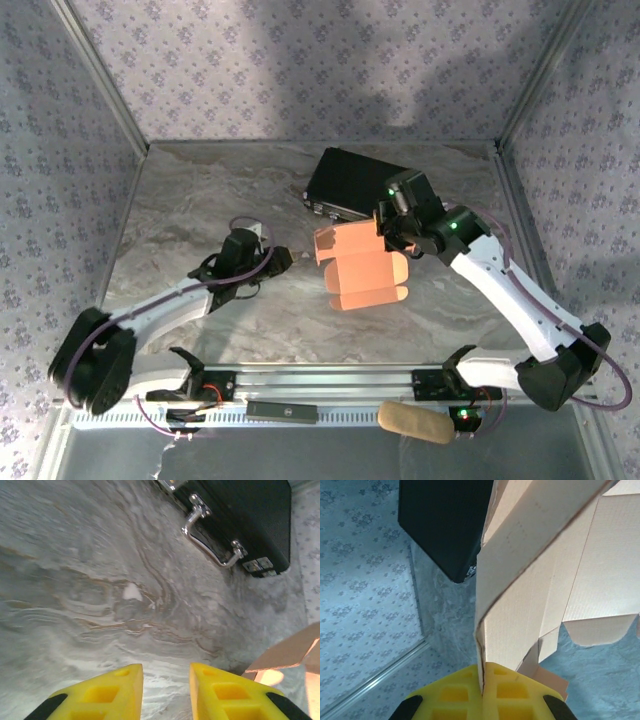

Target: Fold the paper box

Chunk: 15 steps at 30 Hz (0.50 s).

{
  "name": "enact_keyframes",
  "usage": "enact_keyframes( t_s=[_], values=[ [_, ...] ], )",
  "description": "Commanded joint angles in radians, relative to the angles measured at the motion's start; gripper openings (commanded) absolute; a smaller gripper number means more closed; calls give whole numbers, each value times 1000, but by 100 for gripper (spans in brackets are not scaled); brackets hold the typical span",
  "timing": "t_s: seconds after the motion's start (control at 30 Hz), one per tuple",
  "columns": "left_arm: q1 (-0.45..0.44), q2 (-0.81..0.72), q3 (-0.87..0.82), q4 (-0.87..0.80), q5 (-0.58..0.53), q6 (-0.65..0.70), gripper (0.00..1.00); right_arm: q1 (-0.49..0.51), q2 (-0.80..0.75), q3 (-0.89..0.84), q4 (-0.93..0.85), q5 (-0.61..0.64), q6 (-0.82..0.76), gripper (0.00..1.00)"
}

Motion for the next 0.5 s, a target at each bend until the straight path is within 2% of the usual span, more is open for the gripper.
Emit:
enact_keyframes(
  t_s=[0.0, 0.27, 0.47],
  values=[
    [6, 84, -31, 369, 127, -91, 28, -15, -4, -13, 25, -30, 34, 0],
    [7, 309, -73, 780, 171, -201, 26, -56, 1, -7, 45, -77, 44, 0],
    [8, 412, -75, 997, 176, -267, 27, -88, -8, -37, 73, -107, 49, 0]
  ],
)
